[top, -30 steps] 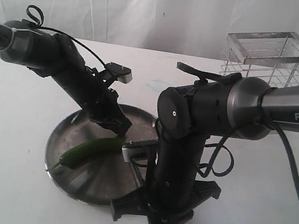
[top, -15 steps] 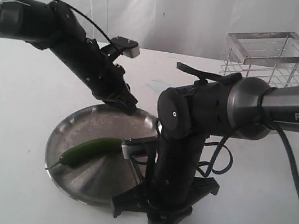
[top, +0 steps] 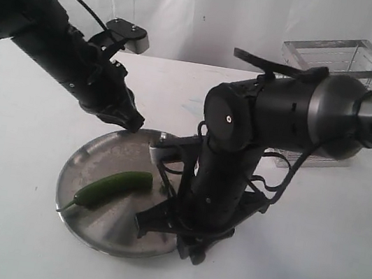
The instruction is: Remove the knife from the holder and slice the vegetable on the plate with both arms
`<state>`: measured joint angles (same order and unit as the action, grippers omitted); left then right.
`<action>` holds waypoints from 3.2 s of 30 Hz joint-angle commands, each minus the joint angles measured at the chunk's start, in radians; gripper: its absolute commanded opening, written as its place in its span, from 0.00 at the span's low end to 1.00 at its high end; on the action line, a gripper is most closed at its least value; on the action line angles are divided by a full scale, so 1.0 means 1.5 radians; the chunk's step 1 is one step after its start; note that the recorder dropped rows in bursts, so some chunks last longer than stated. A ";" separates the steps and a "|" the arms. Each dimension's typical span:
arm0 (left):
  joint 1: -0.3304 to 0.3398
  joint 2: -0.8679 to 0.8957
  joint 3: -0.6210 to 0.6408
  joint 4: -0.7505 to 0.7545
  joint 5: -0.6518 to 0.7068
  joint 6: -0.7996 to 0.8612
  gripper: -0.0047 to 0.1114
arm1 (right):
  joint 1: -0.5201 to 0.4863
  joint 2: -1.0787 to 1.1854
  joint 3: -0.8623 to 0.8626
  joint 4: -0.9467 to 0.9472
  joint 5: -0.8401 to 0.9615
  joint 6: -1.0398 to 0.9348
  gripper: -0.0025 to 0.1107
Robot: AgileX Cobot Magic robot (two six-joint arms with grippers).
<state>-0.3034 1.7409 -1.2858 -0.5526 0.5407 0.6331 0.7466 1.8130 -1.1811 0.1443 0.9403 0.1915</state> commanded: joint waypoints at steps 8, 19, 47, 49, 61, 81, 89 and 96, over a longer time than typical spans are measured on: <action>0.001 -0.085 0.111 0.007 0.039 -0.002 0.04 | 0.017 -0.020 0.018 0.014 -0.026 0.016 0.02; 0.001 -0.047 0.123 -0.052 -0.109 0.092 0.16 | 0.025 -0.009 0.033 0.029 -0.063 0.037 0.02; 0.001 0.046 0.097 -0.285 -0.172 0.294 0.04 | 0.025 0.030 0.033 0.053 -0.110 0.037 0.02; 0.001 0.055 0.097 -0.289 -0.171 0.294 0.04 | 0.025 0.031 0.033 0.053 -0.110 0.037 0.02; 0.001 0.058 0.097 -0.313 -0.173 0.296 0.04 | 0.025 0.030 0.033 0.036 -0.106 0.069 0.02; 0.001 0.058 0.097 -0.324 -0.172 0.298 0.04 | 0.025 0.030 0.034 0.061 -0.097 0.035 0.02; 0.001 0.058 0.096 -0.421 -0.142 0.406 0.04 | 0.025 0.030 0.034 0.081 -0.079 0.011 0.02; 0.001 0.058 0.096 -0.483 -0.126 0.476 0.04 | 0.025 0.030 0.034 0.083 -0.092 0.011 0.02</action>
<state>-0.3034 1.8327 -1.1370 -1.2416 0.3269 1.3237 0.7823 1.8579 -1.1334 0.2670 0.8115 0.2208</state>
